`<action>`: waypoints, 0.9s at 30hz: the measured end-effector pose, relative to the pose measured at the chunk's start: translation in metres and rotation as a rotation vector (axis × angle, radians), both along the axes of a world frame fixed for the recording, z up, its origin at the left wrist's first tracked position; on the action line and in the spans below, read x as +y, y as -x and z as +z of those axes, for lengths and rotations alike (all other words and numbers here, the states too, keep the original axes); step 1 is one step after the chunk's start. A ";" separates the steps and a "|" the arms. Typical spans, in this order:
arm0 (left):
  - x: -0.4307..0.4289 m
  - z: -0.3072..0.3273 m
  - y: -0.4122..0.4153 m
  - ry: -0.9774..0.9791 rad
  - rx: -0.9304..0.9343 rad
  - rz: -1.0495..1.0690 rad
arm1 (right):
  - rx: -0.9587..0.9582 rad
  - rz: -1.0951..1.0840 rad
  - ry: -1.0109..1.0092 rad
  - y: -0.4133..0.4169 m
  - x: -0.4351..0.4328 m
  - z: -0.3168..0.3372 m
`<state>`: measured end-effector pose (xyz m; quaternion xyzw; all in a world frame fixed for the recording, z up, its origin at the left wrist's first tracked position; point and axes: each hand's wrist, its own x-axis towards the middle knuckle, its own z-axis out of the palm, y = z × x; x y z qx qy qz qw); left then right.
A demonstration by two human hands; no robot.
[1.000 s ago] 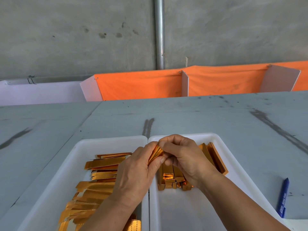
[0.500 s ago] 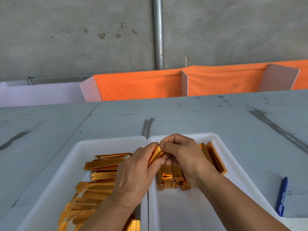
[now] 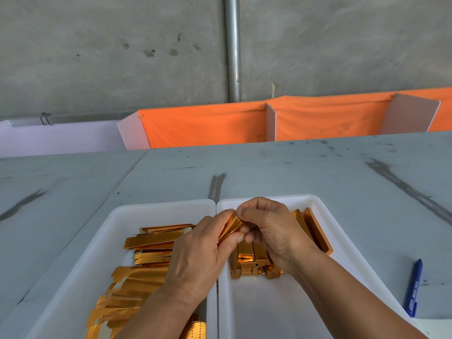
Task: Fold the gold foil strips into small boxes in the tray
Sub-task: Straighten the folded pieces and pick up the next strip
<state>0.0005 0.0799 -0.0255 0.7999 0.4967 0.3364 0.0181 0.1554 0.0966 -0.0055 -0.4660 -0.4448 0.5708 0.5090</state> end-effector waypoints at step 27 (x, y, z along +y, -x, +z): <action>0.003 -0.005 0.003 0.021 -0.017 -0.030 | -0.113 0.076 -0.025 -0.008 -0.005 0.010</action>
